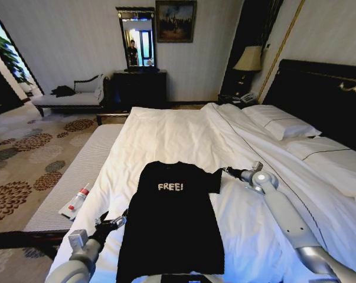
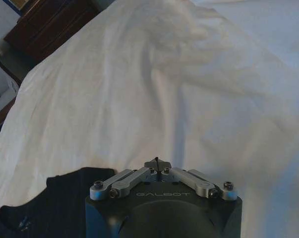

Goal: Fold the clothes on the bed.

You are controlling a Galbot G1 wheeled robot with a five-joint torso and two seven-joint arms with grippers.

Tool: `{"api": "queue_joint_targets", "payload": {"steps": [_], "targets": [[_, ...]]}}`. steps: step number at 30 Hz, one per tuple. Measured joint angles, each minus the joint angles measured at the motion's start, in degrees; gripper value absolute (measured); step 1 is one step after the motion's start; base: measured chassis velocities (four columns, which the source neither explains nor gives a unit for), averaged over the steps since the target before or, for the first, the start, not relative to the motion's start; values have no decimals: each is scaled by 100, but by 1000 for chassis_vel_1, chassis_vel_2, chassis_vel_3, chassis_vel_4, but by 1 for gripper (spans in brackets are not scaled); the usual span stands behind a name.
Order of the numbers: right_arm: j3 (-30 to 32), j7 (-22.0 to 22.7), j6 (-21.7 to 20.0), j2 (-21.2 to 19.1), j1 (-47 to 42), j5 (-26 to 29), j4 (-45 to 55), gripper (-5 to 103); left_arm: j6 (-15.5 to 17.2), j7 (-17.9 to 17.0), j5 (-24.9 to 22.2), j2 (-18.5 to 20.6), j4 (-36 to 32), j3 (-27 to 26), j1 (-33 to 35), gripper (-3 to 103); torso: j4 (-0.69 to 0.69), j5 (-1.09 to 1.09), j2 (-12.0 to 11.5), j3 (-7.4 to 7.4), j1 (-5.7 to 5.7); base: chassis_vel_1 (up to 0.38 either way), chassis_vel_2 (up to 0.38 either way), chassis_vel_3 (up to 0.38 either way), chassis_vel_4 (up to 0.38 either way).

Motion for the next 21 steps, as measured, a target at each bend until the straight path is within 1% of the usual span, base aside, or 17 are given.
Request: {"api": "queue_joint_targets", "payload": {"steps": [8, 13, 14, 17, 18, 21], "targets": [[-120, -33, -2, 43, -132, -44, 244, 0, 2, -8, -3, 6, -36, -20, 13, 99, 0, -1, 0, 0, 0, 0, 0, 0, 0], [-372, 68, -45, 43, -207, -90, 896, 0, 1, -11, -3, -10, -2, -16, 24, 99, 0, -2, 0, 0, 0, 0, 0, 0, 0], [-372, 68, -45, 43, -207, -90, 896, 0, 1, -11, -3, -10, -2, -16, 24, 99, 0, -2, 0, 0, 0, 0, 0, 0, 0], [-685, 206, -133, 39, -141, -56, 1448, 0, 2, -11, -6, -7, 23, 3, -15, 99, 1, -3, 0, 0, 0, 0, 0, 0, 0], [-685, 206, -133, 39, -141, -56, 1448, 0, 2, -11, -6, -7, 23, 3, -15, 99, 1, -3, 0, 0, 0, 0, 0, 0, 0], [-1045, 331, -191, 36, -29, -39, 1801, 0, 9, -10, -41, 12, 32, 4, -37, 99, 1, -2, 0, 0, 0, 0, 0, 0, 0]]}}
